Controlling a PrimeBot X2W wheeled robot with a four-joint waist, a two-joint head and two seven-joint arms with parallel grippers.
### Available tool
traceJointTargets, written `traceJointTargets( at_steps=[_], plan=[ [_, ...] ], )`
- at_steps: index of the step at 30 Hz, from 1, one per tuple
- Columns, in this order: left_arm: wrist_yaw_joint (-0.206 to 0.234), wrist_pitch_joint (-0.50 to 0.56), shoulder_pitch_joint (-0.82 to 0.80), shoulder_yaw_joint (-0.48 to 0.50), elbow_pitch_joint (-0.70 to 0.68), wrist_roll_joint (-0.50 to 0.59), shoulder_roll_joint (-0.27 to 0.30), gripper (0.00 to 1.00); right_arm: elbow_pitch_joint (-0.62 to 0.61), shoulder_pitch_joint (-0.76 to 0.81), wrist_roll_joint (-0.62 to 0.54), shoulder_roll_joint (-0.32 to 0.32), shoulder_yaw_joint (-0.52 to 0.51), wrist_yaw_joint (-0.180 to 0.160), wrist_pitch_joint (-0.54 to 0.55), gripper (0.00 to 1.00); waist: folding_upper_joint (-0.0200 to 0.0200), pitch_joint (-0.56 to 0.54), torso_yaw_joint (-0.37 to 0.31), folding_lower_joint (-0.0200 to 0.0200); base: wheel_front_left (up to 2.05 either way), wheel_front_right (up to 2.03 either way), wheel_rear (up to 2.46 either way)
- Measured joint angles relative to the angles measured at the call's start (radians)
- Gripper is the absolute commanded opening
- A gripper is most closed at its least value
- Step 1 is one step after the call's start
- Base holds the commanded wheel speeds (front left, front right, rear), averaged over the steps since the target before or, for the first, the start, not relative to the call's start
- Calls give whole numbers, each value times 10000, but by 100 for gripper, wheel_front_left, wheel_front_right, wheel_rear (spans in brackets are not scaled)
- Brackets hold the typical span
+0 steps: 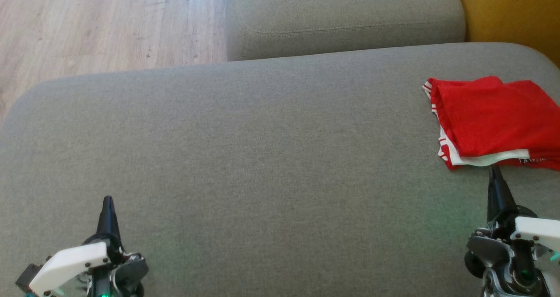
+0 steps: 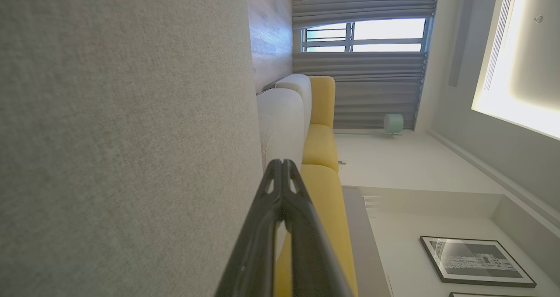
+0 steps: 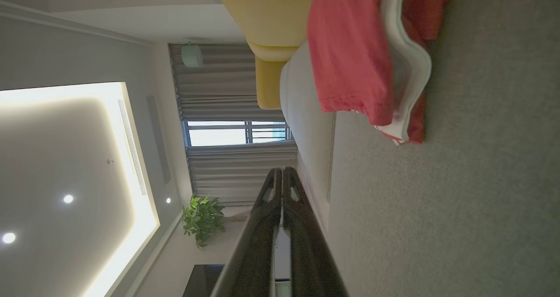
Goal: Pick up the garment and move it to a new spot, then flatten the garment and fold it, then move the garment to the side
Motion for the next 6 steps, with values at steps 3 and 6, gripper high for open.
traceJointTargets(
  at_steps=[3,6],
  plan=[
    [0,2,0,13,0,0,-8,0,0,0,0,4,-8,0,40,0,0,0,0,0,0,0,0],
    [0,75,0,31,0,0,-19,0,0,0,0,17,-15,0,42,0,0,-1,0,0,0,0,0]
  ],
)
